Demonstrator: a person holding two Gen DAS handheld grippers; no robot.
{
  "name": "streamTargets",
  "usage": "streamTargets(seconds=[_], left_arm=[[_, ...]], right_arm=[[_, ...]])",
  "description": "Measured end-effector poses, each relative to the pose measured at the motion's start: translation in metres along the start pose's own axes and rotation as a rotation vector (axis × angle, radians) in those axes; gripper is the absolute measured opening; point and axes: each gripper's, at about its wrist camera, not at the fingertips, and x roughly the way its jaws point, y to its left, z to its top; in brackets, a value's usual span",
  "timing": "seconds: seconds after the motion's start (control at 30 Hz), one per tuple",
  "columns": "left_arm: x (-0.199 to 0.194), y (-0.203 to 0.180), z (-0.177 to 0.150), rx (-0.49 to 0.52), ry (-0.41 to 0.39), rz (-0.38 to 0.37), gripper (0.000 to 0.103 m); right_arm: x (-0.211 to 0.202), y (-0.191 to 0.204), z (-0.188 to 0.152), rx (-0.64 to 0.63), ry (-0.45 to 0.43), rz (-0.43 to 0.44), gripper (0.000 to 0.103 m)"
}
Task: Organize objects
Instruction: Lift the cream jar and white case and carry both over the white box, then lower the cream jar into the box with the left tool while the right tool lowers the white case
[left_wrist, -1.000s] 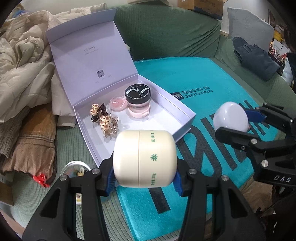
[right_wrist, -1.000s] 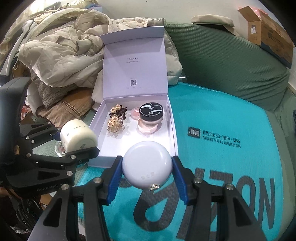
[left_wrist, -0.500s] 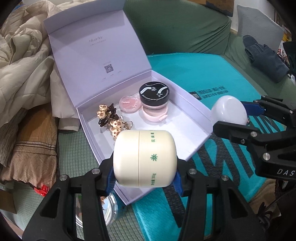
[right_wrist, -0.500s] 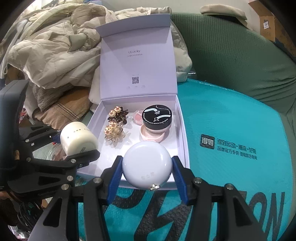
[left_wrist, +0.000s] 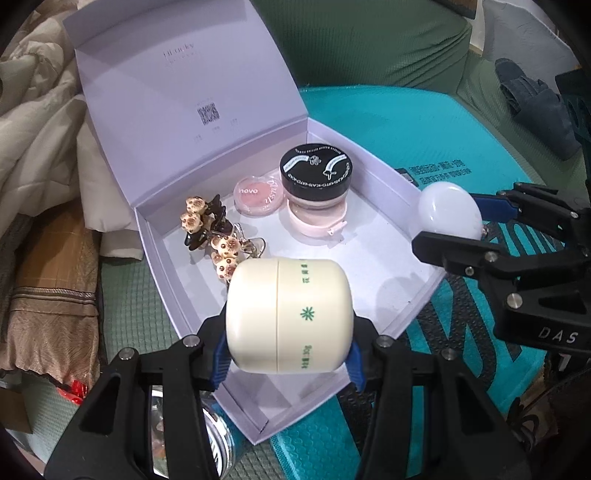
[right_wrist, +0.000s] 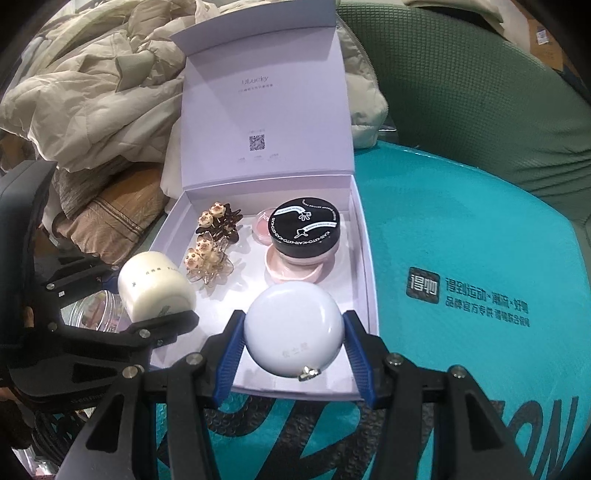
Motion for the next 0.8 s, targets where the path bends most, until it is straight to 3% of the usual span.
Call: streamTargets(seconds=[0.6, 0.8], left_arm=[[0.047, 0.013, 0.0, -0.066, 0.133, 0.033, 0.048], [0.054, 0.011, 0.001, -0.063, 0.134, 0.047, 0.048]], right_arm=[[0.047, -0.001, 0.012, -0.052, 0.083, 0.038, 0.054], [0.057, 0.001, 0.013, -0.082, 0.107, 0.044, 0.054]])
